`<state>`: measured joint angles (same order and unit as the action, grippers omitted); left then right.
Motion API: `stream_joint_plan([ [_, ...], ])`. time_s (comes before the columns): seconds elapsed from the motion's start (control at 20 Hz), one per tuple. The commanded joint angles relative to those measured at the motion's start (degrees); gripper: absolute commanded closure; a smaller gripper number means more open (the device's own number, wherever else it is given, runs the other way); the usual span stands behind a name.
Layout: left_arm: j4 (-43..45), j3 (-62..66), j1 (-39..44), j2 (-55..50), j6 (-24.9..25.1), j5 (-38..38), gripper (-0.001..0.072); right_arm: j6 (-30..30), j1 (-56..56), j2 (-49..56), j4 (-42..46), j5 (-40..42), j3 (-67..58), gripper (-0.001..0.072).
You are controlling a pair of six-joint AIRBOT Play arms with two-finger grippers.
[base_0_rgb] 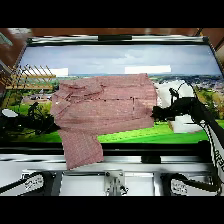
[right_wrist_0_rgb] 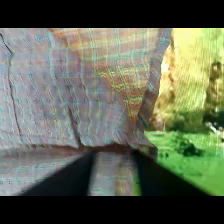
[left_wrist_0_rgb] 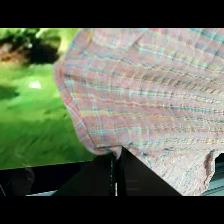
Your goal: Fold the shirts.
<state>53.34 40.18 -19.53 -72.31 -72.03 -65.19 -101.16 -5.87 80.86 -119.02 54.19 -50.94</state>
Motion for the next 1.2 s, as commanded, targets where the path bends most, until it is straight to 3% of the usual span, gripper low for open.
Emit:
stream_joint_plan([
  [0.0,-0.1,0.2,0.0,0.0,0.0,0.0,0.068,-0.5,0.0,-0.5,2.7,7.8,-0.1,0.0212],
  [0.15,-0.1,0.2,0.0,0.0,0.0,0.0,0.068,1.7,-1.6,-3.8,4.4,13.5,-0.1,0.0212],
  [0.35,-0.1,0.2,0.0,0.0,0.0,0.0,0.068,2.3,-9.6,-6.1,0.0,21.2,2.8,0.0208],
  [0.55,-0.1,0.2,0.0,0.0,0.0,0.0,0.068,-4.3,-12.4,-7.8,-11.3,12.4,13.4,0.0208],
  [0.75,-0.5,0.2,0.0,0.0,0.0,-1.1,0.068,-10.9,-8.0,-7.9,-12.6,7.8,14.9,0.0208],
  [0.95,-0.5,0.2,0.0,0.0,0.0,-1.9,0.068,-10.9,-5.1,-7.9,-11.5,0.0,14.9,0.0209],
  [1.15,-0.5,0.2,0.0,0.0,0.0,-2.1,0.068,-10.2,-5.0,-6.8,-11.3,-0.9,14.9,0.0209],
])
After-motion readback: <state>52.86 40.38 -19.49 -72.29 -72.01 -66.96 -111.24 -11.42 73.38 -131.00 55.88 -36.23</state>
